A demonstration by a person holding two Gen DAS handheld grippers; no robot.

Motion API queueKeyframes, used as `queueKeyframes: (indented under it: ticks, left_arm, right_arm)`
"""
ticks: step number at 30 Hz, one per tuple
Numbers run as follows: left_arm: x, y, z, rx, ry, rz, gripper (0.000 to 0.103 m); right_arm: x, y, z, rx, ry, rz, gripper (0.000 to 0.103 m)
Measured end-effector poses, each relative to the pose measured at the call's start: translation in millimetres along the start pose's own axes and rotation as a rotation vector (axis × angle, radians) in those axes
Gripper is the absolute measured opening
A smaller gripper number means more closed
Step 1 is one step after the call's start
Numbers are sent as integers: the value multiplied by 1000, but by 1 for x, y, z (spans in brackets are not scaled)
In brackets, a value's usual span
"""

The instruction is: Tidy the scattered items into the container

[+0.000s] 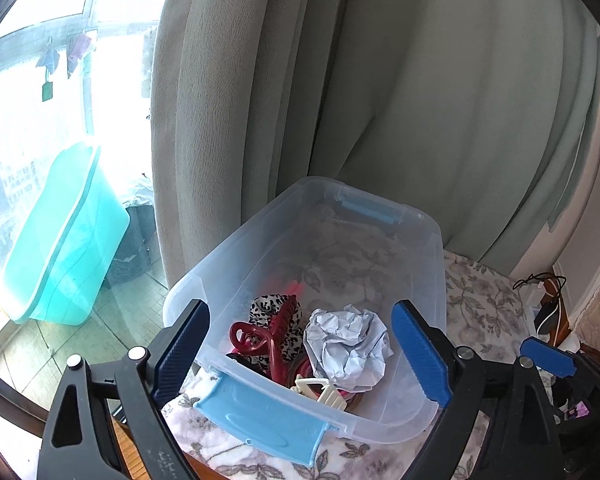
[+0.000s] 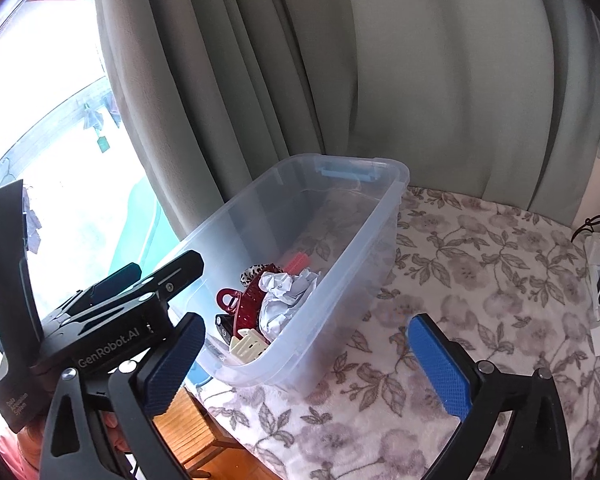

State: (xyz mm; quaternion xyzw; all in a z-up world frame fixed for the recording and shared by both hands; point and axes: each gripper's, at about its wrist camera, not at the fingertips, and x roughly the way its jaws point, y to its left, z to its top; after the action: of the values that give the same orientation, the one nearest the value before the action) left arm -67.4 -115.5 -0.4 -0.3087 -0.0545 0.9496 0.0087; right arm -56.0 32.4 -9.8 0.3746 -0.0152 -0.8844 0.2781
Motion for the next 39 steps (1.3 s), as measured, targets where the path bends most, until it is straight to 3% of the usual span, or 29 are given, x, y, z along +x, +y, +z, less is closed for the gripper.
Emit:
queueKeyframes:
  ticks: [6, 18, 39]
  left_arm:
    - [-3, -13, -1, 68, -9, 12, 93]
    - [3, -4, -3, 52, 70, -47, 93]
    - [7, 3, -10, 42, 91, -57, 93]
  right_arm:
    - [-5, -7, -3, 11, 10, 1, 103]
    - [-10, -8, -5, -3, 20, -18, 103]
    - [-6, 0, -6, -24, 47, -36, 103]
